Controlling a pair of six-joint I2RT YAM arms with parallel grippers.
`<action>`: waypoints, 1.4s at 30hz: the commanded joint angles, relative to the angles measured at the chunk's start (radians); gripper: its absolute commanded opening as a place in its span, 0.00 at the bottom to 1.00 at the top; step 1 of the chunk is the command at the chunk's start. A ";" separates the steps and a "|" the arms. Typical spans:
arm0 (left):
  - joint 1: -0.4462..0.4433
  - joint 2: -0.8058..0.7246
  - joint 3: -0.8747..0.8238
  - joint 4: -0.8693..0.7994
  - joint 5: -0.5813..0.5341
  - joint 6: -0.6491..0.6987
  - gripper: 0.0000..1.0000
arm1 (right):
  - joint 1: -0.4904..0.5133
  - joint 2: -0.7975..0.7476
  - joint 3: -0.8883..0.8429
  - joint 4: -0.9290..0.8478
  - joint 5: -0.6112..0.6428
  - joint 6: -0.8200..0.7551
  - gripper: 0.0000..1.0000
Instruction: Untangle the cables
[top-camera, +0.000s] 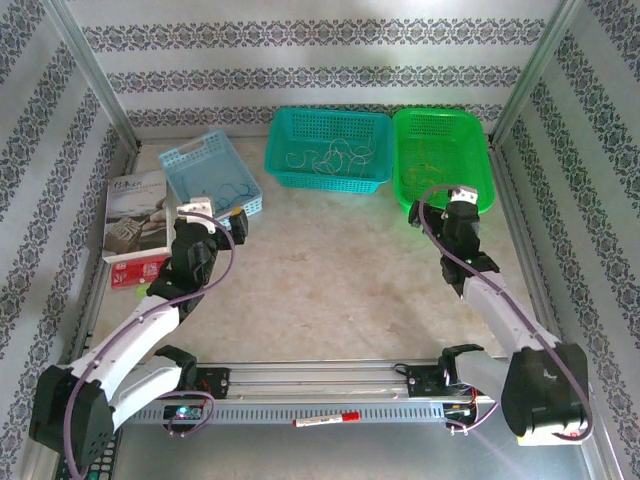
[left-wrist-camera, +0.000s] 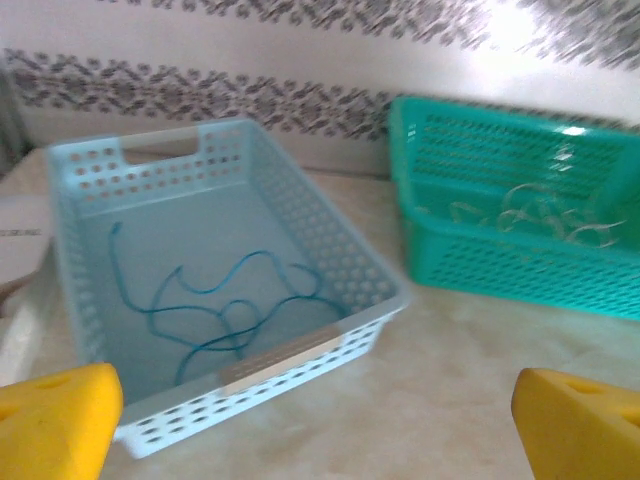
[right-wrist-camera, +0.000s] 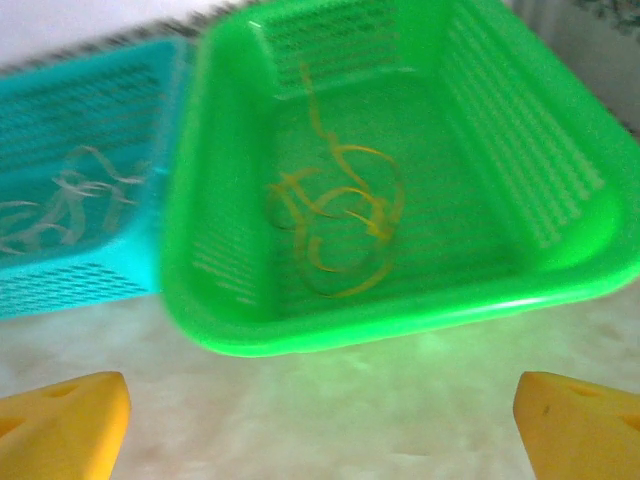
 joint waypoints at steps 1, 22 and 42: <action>0.025 0.029 -0.038 0.173 -0.095 0.178 1.00 | -0.002 0.054 -0.021 0.076 0.128 -0.088 0.98; 0.298 0.648 -0.167 0.821 0.199 0.196 1.00 | -0.050 0.425 -0.313 0.990 -0.039 -0.280 0.98; 0.322 0.638 -0.102 0.671 0.266 0.188 1.00 | -0.098 0.412 -0.229 0.825 -0.167 -0.258 0.98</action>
